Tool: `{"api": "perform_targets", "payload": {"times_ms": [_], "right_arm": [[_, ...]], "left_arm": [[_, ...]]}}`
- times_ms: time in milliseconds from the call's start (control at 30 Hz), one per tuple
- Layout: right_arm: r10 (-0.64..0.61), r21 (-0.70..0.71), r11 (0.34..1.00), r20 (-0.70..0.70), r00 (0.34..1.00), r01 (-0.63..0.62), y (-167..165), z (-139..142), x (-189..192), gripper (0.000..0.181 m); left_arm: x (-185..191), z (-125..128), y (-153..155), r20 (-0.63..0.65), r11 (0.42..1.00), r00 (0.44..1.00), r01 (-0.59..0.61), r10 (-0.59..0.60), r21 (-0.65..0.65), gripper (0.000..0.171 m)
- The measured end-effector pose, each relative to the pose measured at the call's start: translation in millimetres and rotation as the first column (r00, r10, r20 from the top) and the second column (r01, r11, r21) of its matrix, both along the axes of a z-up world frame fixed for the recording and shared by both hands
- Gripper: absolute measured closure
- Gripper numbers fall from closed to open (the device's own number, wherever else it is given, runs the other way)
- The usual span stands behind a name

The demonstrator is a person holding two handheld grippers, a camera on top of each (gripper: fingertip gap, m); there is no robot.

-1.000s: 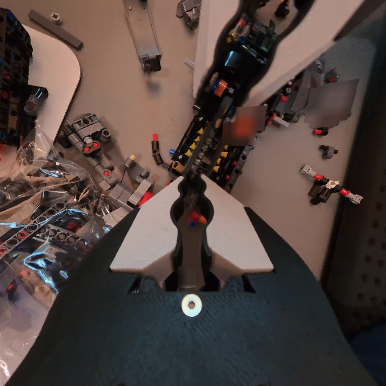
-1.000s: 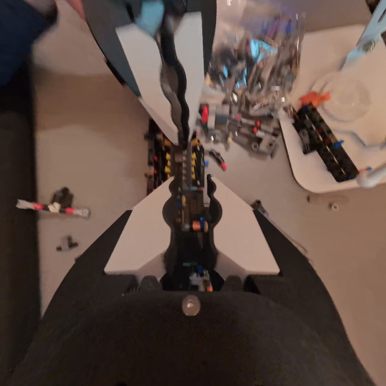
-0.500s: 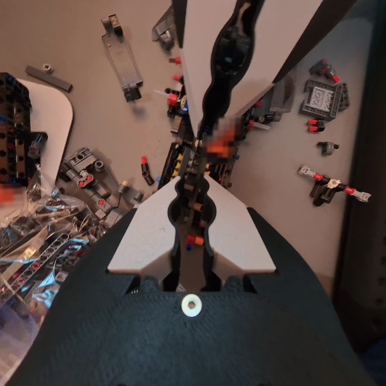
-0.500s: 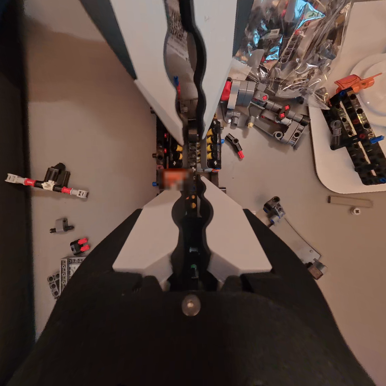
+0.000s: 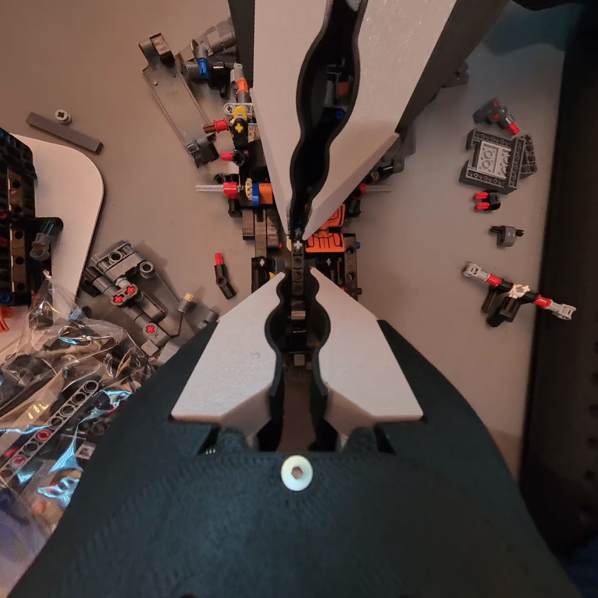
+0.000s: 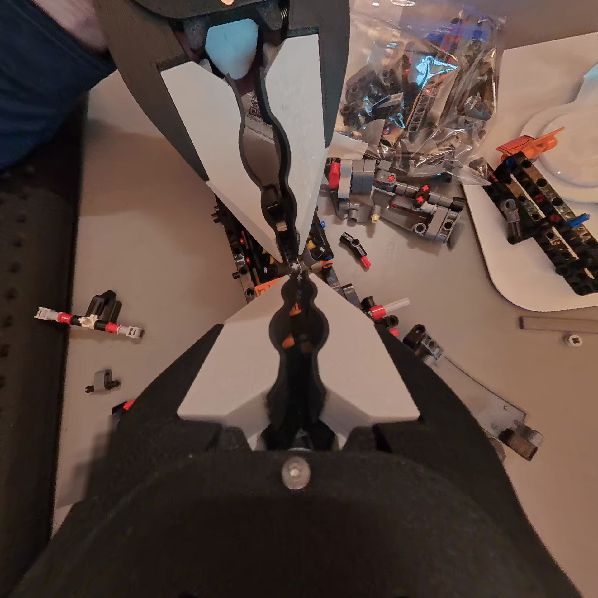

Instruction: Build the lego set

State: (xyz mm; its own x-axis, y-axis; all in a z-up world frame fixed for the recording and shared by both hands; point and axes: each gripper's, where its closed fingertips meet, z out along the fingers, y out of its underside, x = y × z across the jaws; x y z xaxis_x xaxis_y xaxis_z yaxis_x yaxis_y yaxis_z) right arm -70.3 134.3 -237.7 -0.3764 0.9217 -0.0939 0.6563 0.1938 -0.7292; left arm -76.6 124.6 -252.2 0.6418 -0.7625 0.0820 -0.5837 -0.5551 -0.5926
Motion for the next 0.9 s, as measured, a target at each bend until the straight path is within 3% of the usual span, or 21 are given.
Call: {"api": "perform_targets", "payload": {"times_ms": [167, 233, 267, 400, 533, 600, 700, 900], "right_arm": [[-0.009, -0.03, 1.0, -0.067, 0.998, 0.007, -0.4, 15.6, -1.7, 0.181], [-0.077, -0.25, 0.968, -0.255, 0.964, 0.011, 3.3, 72.1, -5.2, 0.181], [-0.103, -0.222, 0.974, -0.263, 0.959, 0.043, 15.7, 79.6, -1.1, 0.181], [-0.09, -0.122, 0.99, -0.119, 0.989, 0.075, 24.2, 36.5, 14.8, 0.181], [-0.006, 0.008, 1.0, -0.097, 0.995, 0.007, 8.5, 24.4, 9.4, 0.181], [0.003, 0.066, 0.998, -0.03, 1.0, -0.001, 4.3, 10.0, 7.8, 0.169], [0.025, 0.091, 0.996, -0.005, 1.0, -0.025, -3.3, 1.4, 4.4, 0.181], [-0.005, 0.015, 1.0, -0.029, 1.0, 0.006, 4.2, 8.7, 7.2, 0.179]], "left_arm": [[-1.1, 5.6, 2.7, 0.01, 1.0, 1.0, -0.011, 0.011, 0.025, 0.166], [-3.1, -1.6, 0.7, -0.01, 1.0, 1.0, -0.012, 0.012, -0.007, 0.166], [-1.8, -1.2, 2.2, -0.006, 1.0, 1.0, -0.008, 0.008, 0.003, 0.166], [0.7, -1.0, 1.3, 0.009, 1.0, 1.0, -0.019, 0.02, -0.016, 0.166], [3.6, -0.5, -0.1, 0.012, 1.0, 1.0, -0.012, 0.012, -0.018, 0.166], [6.1, -0.5, -0.8, 0.013, 1.0, 1.0, -0.003, 0.003, -0.017, 0.166], [6.2, -0.5, -0.9, -0.012, 1.0, 1.0, 0.01, -0.01, -0.004, 0.166], [-5.5, 7.4, -7.7, -0.035, 1.0, 0.999, -0.025, 0.025, -0.006, 0.164]]}}
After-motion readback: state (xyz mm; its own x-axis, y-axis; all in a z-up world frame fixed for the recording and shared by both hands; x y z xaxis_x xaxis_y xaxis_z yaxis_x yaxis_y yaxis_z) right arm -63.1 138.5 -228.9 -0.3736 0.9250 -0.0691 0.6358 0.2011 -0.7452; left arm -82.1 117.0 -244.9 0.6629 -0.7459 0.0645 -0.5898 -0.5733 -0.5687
